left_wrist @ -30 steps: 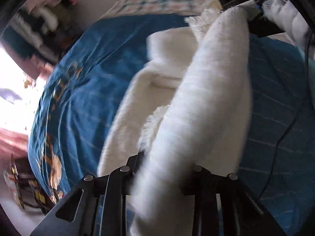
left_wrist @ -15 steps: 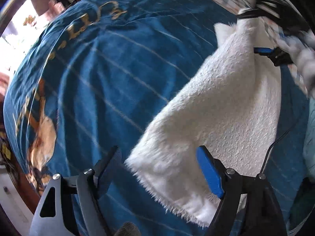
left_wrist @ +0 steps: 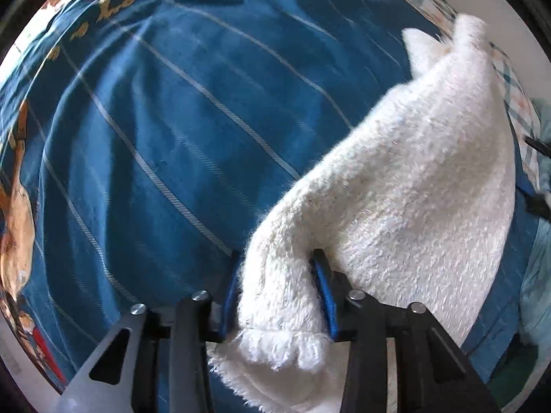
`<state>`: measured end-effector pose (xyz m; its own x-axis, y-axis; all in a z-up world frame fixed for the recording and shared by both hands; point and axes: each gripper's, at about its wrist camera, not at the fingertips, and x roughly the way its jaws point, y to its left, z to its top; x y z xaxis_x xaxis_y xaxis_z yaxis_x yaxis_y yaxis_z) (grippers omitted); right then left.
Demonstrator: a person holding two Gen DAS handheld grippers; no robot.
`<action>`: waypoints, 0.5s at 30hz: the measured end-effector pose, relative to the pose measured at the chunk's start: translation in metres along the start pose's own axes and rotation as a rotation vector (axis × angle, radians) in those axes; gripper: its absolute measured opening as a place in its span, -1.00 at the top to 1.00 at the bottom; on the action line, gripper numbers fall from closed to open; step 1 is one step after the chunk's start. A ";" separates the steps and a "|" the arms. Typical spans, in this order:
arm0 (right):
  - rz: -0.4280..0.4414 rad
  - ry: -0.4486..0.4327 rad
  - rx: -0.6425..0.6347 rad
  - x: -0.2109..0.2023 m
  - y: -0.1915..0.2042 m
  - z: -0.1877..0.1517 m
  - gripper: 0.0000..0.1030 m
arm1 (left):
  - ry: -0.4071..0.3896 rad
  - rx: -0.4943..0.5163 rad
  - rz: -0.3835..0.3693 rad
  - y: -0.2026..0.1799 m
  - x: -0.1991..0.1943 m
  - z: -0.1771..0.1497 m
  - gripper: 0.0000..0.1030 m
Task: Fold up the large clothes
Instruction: 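Grasp the jacket hem with the left gripper while the right gripper grasps the hem too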
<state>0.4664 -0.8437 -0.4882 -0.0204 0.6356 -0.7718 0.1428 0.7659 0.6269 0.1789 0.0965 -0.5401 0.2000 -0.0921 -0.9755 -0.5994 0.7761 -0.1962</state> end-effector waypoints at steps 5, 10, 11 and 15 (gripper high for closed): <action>0.187 0.121 -0.032 0.122 -0.004 0.010 -0.73 | 0.042 -0.037 -0.006 0.004 -0.001 0.011 0.32; 0.225 0.079 -0.071 0.137 0.003 0.003 0.19 | 0.073 -0.034 -0.009 0.012 0.002 0.032 0.32; 0.234 0.060 -0.033 0.133 -0.002 -0.003 0.32 | 0.077 -0.029 -0.015 0.013 0.002 0.036 0.32; 0.315 -0.067 0.201 0.082 -0.031 -0.056 0.41 | 0.092 0.032 -0.024 0.018 0.000 0.061 0.38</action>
<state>0.4050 -0.8098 -0.5656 0.1189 0.8242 -0.5537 0.3230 0.4952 0.8065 0.2150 0.1485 -0.5375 0.1407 -0.1667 -0.9759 -0.5698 0.7925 -0.2175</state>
